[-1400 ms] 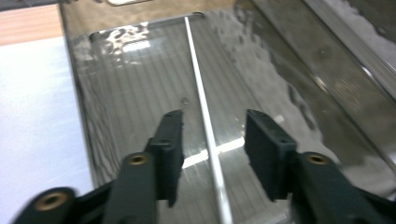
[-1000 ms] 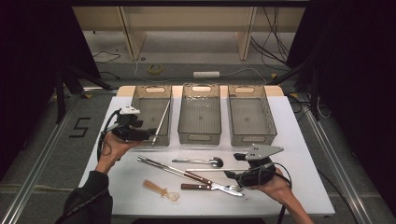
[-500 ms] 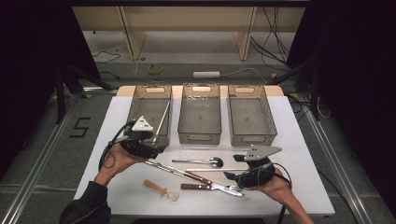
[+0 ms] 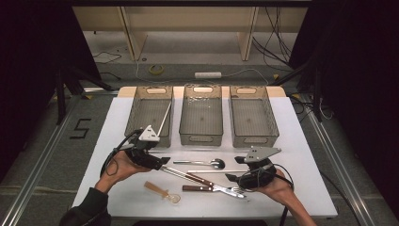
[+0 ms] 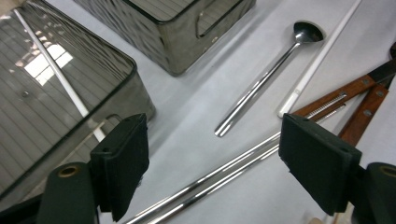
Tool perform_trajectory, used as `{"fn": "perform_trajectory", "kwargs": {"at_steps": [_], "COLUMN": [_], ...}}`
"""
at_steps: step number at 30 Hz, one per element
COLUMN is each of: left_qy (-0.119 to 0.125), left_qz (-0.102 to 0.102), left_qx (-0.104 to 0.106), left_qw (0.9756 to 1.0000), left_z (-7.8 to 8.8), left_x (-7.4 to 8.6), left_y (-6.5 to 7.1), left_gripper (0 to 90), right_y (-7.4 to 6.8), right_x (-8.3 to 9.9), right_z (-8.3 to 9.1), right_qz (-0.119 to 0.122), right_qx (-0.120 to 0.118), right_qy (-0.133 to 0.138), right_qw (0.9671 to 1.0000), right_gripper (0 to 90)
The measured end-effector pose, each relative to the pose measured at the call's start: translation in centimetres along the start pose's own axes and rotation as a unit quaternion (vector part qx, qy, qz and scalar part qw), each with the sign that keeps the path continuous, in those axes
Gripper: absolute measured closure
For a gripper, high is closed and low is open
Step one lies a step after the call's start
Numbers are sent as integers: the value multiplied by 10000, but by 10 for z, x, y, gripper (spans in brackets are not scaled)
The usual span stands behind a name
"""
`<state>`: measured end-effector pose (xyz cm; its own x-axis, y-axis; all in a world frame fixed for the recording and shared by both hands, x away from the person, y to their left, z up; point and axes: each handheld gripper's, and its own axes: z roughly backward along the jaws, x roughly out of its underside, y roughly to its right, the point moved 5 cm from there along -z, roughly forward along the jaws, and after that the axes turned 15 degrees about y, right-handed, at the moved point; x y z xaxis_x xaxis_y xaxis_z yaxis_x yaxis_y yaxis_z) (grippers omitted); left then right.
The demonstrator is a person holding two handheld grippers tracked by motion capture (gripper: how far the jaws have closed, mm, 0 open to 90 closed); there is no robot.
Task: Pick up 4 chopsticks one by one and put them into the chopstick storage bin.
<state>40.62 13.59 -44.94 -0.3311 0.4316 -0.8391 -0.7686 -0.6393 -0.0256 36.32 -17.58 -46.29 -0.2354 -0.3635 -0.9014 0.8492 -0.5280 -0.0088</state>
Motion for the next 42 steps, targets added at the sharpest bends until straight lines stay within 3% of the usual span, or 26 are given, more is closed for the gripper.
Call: {"fn": "perform_trajectory", "kwargs": {"at_steps": [6, 14, 24, 27, 32, 33, 36, 38, 42], "left_qy": [-46, 79, 178, 203, 335, 347, 337, 322, 327], "left_qz": [-10, 122, 190, 178, 186, 191, 189, 167, 171], "left_qx": [103, 218, 229, 214, 214, 218, 223, 229, 234], "left_qw": [9999, 9997, 9994, 9994, 9990, 9990, 9990, 9991, 9990], "left_z": [1, 5, 5, 6, 10, 10, 10, 10, 10], "left_x": [8, 16, 26, 28, 27, 27, 28, 29, 29], "left_y": [12, 26, 37, 40, 44, 44, 46, 46, 46], "left_gripper": [228, 215, 213, 213, 213, 213, 213, 213, 213], "right_y": [6, 14, 21, 24, 26, 27, 27, 28, 30], "right_x": [2, 7, 8, 9, 11, 12, 14, 15, 17], "right_z": [-9, -22, -42, -48, -55, -55, -57, -58, -57], "right_qz": [188, 478, 777, 946, 1100, 1149, 1160, 1145, 1214], "right_qx": [-170, -294, -463, -550, -631, -680, -690, -682, -734], "right_qy": [-590, -1390, -2102, -2338, -2595, -2683, -2812, -2838, -3083], "right_qw": [9979, 9887, 9735, 9661, 9574, 9541, 9501, 9496, 9407], "right_gripper": [368, 458, 567, 598, 655, 660, 681, 700, 733]}}
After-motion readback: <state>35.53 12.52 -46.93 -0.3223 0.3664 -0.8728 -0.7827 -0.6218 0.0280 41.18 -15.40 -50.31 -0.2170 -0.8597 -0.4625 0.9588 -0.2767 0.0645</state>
